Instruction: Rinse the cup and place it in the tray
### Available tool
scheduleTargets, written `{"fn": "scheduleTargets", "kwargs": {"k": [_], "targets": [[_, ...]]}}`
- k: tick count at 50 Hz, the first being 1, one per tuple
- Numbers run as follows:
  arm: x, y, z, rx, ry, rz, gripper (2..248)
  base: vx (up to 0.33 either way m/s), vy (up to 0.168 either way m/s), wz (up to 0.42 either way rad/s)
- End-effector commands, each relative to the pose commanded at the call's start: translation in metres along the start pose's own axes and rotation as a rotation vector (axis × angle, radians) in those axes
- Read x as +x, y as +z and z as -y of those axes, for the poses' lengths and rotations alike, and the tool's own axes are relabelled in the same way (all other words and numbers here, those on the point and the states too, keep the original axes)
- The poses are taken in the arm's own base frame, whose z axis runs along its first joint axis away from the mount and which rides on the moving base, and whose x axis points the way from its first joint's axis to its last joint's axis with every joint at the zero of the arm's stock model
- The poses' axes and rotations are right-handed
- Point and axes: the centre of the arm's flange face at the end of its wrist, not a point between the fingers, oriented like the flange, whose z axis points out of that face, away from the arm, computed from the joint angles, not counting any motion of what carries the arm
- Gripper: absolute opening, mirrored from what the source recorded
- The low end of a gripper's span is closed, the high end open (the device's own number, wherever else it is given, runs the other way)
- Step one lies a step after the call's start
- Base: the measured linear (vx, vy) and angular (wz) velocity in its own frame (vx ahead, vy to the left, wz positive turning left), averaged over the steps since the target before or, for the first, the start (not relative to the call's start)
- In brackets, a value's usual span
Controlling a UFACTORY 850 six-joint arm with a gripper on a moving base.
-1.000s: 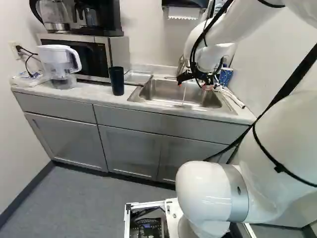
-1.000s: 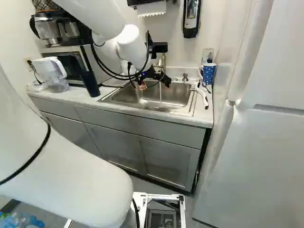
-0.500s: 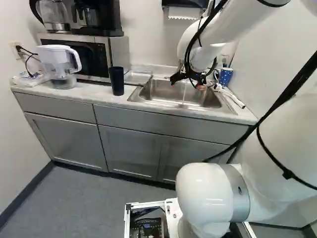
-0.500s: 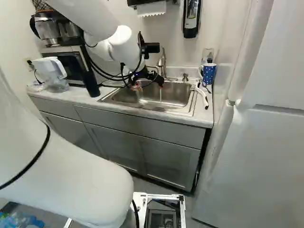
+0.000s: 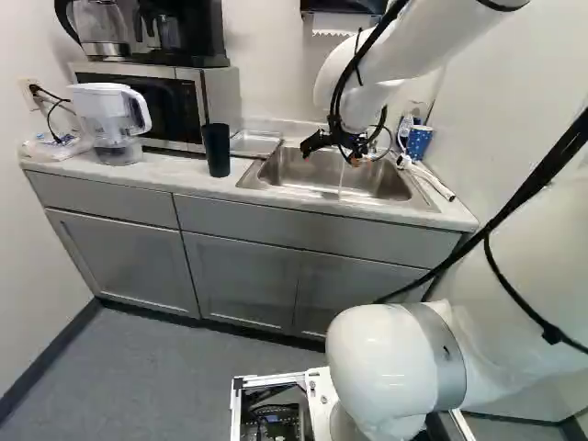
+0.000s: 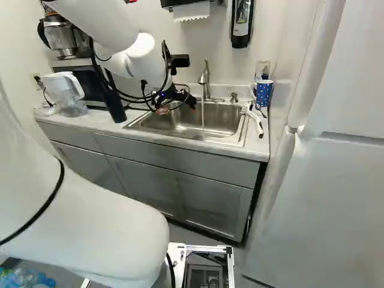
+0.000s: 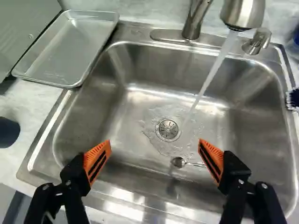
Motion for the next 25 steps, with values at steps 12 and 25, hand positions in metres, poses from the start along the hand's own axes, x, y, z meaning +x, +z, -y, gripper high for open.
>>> {"fn": "scheduleTargets", "kwargs": {"k": [12,25], "targets": [[-0.001,0.000,0.019,0.031,-0.034,0.001,247,0.000,0.000,0.000],[-0.001,0.000,0.039,0.064,-0.071,0.002,247,0.000,0.000,0.000]]}}
